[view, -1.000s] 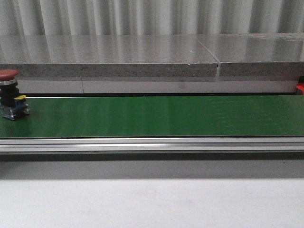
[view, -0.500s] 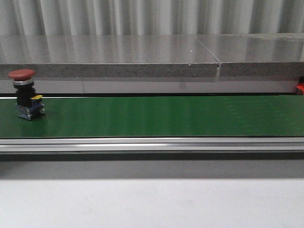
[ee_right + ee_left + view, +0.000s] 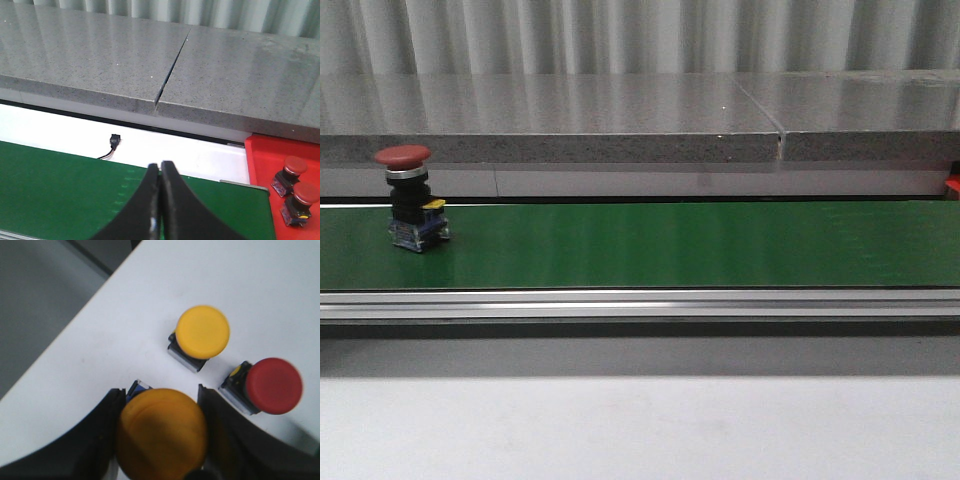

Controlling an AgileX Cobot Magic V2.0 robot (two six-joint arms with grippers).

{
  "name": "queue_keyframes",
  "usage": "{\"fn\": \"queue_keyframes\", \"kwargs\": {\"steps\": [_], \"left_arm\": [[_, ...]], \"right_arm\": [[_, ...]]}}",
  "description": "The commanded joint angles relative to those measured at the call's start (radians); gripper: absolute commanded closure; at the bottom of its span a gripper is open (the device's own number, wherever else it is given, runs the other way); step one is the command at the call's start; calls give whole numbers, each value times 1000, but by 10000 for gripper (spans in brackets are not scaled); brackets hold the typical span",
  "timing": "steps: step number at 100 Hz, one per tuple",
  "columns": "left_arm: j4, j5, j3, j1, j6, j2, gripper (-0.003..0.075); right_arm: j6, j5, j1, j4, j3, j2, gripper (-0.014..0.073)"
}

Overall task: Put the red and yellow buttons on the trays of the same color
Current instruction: 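Move the left gripper to a yellow push-button and grasp it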

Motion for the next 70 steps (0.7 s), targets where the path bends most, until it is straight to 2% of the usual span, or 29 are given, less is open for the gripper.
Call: {"fn": "queue_keyframes", "kwargs": {"steps": [1, 18, 33, 51, 70], "left_arm": [[4, -33, -27, -13, -9, -123, 741], [4, 4, -27, -70, -7, -245, 741], [2, 34, -16, -175, 22, -303, 741], [0, 31, 33, -299, 22, -299, 741], [-46, -4, 103, -370, 22, -284, 741]], "right_arm": [[-7, -53, -1, 30, -26, 0, 662], [-7, -53, -1, 30, -26, 0, 662], [-7, -53, -1, 30, -26, 0, 662], [-7, -53, -1, 30, -26, 0, 662], [-7, -53, -1, 30, -26, 0, 662]]}}
